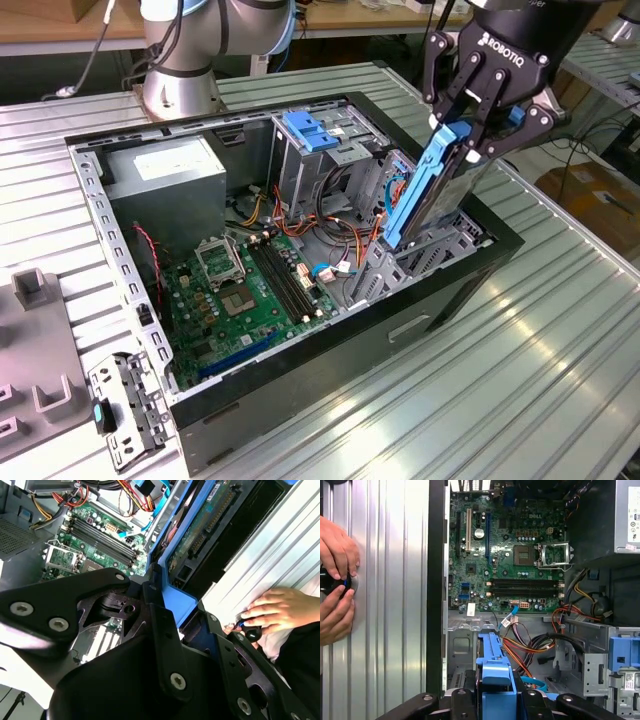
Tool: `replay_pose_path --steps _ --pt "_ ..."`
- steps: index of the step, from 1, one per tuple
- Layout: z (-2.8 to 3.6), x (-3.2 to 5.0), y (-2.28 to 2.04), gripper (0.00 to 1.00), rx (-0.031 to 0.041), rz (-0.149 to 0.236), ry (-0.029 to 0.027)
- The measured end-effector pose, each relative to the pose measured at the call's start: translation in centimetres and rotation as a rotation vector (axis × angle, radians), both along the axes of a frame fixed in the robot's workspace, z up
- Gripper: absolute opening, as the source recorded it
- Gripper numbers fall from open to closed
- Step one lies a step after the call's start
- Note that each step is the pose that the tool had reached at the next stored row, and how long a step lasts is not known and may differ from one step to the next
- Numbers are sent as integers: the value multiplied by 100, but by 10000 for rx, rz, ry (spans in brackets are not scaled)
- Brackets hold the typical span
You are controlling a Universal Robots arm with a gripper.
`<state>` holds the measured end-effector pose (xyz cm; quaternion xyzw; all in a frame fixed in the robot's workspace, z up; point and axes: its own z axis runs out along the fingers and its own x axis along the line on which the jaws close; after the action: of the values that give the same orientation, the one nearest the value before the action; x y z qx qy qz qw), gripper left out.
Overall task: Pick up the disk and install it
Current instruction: 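Insert the disk into the insertion slot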
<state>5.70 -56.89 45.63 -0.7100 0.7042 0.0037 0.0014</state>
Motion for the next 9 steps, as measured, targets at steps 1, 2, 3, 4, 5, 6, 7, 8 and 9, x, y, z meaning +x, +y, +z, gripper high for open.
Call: replay_pose_path --steps 1,2,3,4,5,6,7,8,9 --pt "-7 -2 0 37 -1 -1 0" --pt "-15 -6 0 37 -1 -2 0" --pt "-20 -8 0 37 -1 -1 0" --pt "-27 -10 0 37 1 0 0" --pt "-33 -10 0 37 0 0 0" --pt "-39 -10 0 37 0 0 0" --pt "-46 -10 4 37 2 -1 0" --pt "-51 -10 8 37 1 -1 0" --pt "-55 -10 12 37 0 0 0"
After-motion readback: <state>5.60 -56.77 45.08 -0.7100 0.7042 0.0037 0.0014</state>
